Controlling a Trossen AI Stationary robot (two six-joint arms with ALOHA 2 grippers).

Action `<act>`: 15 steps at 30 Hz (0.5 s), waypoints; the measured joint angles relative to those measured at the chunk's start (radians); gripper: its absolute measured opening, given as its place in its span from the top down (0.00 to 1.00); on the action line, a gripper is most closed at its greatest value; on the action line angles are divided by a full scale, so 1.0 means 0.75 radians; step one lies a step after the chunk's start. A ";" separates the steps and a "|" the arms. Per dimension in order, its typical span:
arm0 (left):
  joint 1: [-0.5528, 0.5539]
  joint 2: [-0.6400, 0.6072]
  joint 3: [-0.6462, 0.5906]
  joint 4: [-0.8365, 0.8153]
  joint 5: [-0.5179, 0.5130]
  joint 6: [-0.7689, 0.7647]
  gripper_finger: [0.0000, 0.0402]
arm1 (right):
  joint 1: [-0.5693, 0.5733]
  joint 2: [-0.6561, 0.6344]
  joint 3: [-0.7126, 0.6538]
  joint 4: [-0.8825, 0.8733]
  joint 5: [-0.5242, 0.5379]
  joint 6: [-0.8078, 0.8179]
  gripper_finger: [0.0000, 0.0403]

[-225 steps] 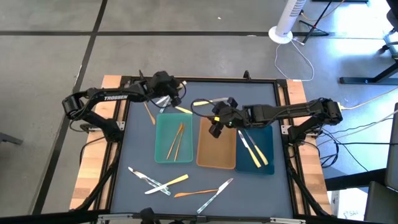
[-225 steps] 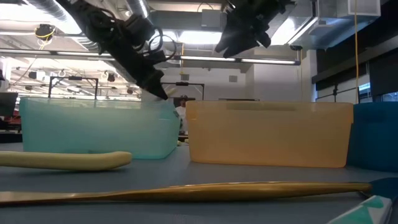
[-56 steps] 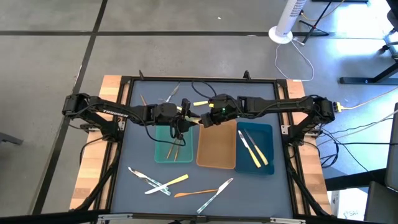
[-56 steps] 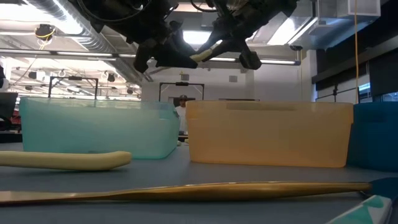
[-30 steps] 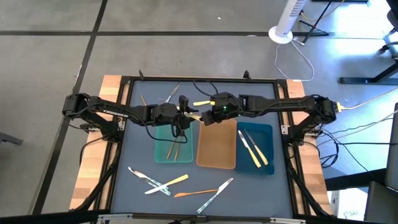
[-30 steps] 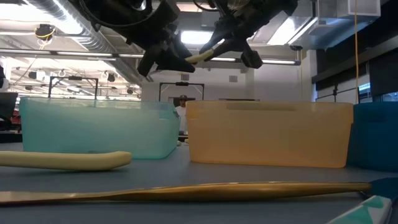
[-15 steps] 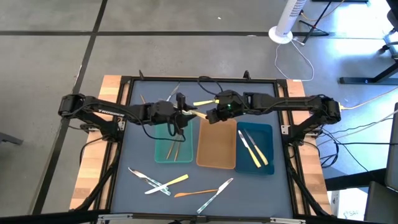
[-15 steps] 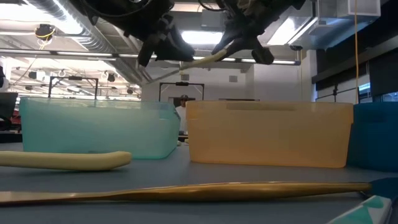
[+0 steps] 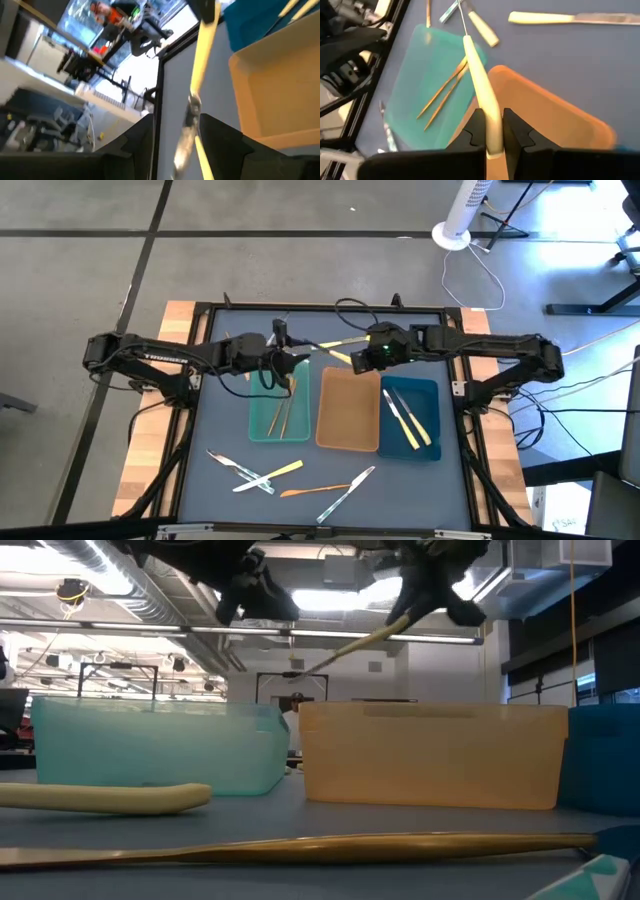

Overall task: Sort silverware by color (type)
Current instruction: Put the yellow knife into the blue bin

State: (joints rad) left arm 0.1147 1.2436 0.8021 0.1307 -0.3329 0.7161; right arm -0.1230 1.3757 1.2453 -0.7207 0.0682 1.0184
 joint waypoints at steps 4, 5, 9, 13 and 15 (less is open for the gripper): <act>0.061 -0.042 0.000 -0.073 0.001 -0.078 0.62 | 0.032 -0.080 0.000 -0.149 0.102 0.055 0.97; 0.077 -0.049 -0.001 -0.092 0.002 -0.098 0.62 | 0.044 -0.095 0.000 -0.187 0.122 0.074 0.97; 0.152 -0.074 -0.001 -0.168 0.001 -0.145 0.62 | 0.138 -0.144 0.000 -0.342 0.209 0.203 0.97; 0.217 -0.072 0.000 -0.224 0.010 -0.155 0.62 | 0.263 -0.185 0.000 -0.508 0.306 0.404 0.97; 0.242 -0.071 0.000 -0.236 0.017 -0.162 0.62 | 0.342 -0.195 0.000 -0.590 0.364 0.529 0.97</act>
State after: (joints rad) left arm 0.2960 1.1899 0.8021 -0.0462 -0.3199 0.5947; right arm 0.1332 1.2297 1.2453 -1.1633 0.3409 1.4153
